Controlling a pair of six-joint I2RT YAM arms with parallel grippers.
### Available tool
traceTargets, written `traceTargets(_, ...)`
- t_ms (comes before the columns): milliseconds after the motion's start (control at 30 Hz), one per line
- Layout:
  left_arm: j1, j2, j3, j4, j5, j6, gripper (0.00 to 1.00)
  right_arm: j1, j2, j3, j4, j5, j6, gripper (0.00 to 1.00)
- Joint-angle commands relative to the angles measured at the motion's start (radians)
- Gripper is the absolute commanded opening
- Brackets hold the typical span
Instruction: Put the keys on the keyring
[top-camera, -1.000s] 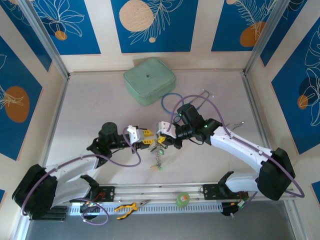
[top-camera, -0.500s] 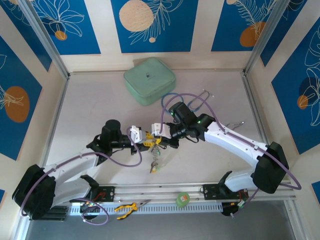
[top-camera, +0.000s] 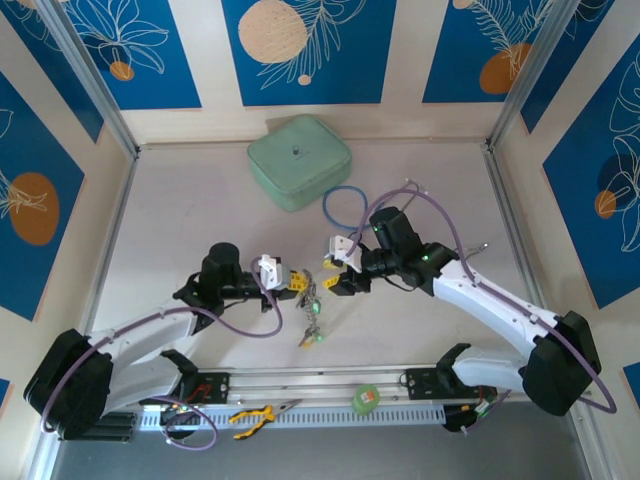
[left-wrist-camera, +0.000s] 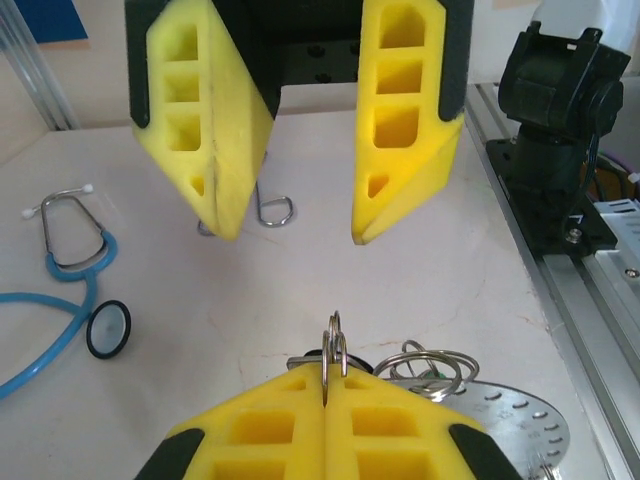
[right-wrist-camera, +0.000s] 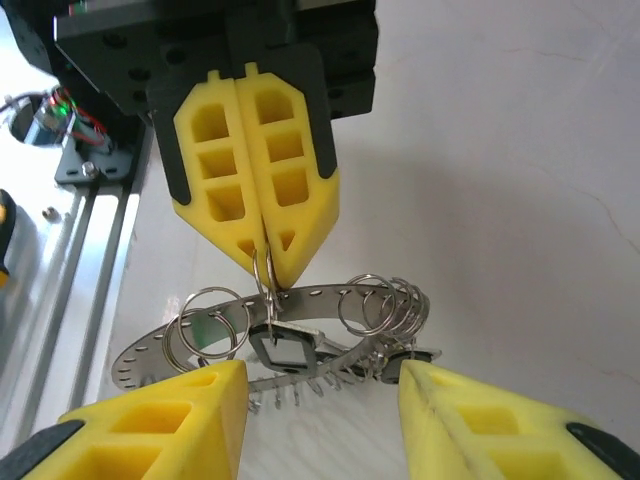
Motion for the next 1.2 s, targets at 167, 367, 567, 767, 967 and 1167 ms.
traceTargets(167, -0.010, 0.006, -0.024, 0.202, 0.016, -0.067, 0.00, 0.028, 0.010, -0.040, 0.107, -0.091, 0.106, 0.44)
traceTargets(367, -0.010, 0.008, -0.024, 0.212, 0.017, -0.086, 0.00, 0.043, 0.047, -0.016, 0.102, -0.082, 0.101, 0.32)
traceTargets(567, -0.010, -0.002, -0.028, 0.198, 0.011, -0.084, 0.00, 0.038, 0.039, -0.014, 0.094, -0.074, 0.101, 0.02)
traceTargets(767, -0.010, -0.003, -0.014, 0.230, 0.029, -0.103, 0.00, 0.020, 0.072, -0.006, 0.038, -0.011, 0.123, 0.00)
traceTargets(967, -0.013, 0.018, 0.004, 0.280, 0.066, -0.126, 0.00, 0.034, 0.142, 0.048, 0.014, -0.017, 0.176, 0.07)
traceTargets(1167, -0.014, 0.041, -0.020, 0.311, 0.054, -0.131, 0.00, 0.032, 0.041, -0.036, 0.147, -0.041, 0.164, 0.36)
